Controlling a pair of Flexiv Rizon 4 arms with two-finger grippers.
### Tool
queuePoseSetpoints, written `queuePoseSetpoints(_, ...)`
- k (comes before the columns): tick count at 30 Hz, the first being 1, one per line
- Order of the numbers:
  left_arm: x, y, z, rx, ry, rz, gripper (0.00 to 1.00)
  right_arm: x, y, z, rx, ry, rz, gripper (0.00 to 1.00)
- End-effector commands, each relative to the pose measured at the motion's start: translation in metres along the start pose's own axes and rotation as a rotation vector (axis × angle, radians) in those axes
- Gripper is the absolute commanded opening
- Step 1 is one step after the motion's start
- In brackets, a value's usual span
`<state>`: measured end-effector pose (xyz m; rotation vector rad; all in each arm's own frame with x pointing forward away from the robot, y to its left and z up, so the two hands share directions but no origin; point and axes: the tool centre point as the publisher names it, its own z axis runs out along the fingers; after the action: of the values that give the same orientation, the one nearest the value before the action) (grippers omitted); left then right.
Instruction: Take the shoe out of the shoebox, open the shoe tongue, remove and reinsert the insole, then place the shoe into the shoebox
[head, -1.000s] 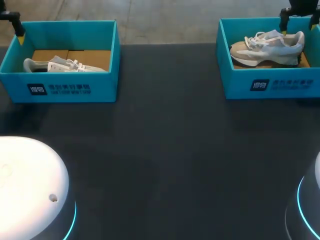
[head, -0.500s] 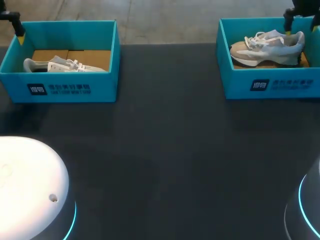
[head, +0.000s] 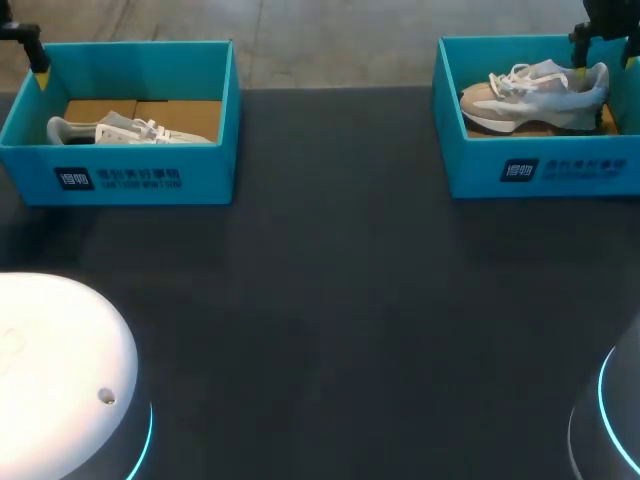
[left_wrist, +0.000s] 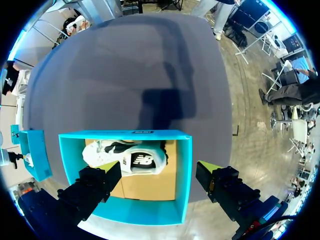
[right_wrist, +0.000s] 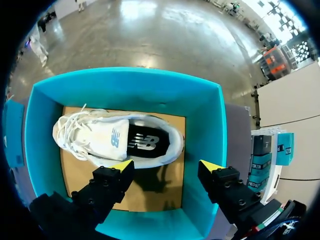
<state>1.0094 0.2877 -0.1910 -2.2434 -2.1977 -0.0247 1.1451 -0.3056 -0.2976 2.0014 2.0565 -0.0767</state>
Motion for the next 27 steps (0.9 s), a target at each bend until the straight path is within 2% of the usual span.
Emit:
queuePoseSetpoints(1, 0.000, 0.000, -0.001, 0.000, 0.003, 0.001, 1.00, -0.001, 0.008, 0.007, 0.016, -0.002, -0.004, 0.83)
queuePoseSetpoints(7, 0.000, 0.000, -0.001, 0.000, 0.003, 0.001, 1.00, -0.004, 0.010, 0.012, 0.021, -0.005, -0.007, 0.85)
queuePoseSetpoints(27, 0.000, 0.000, -0.001, 0.000, 0.003, 0.001, 1.00, -0.009, 0.017, 0.037, 0.058, -0.005, -0.028, 0.76)
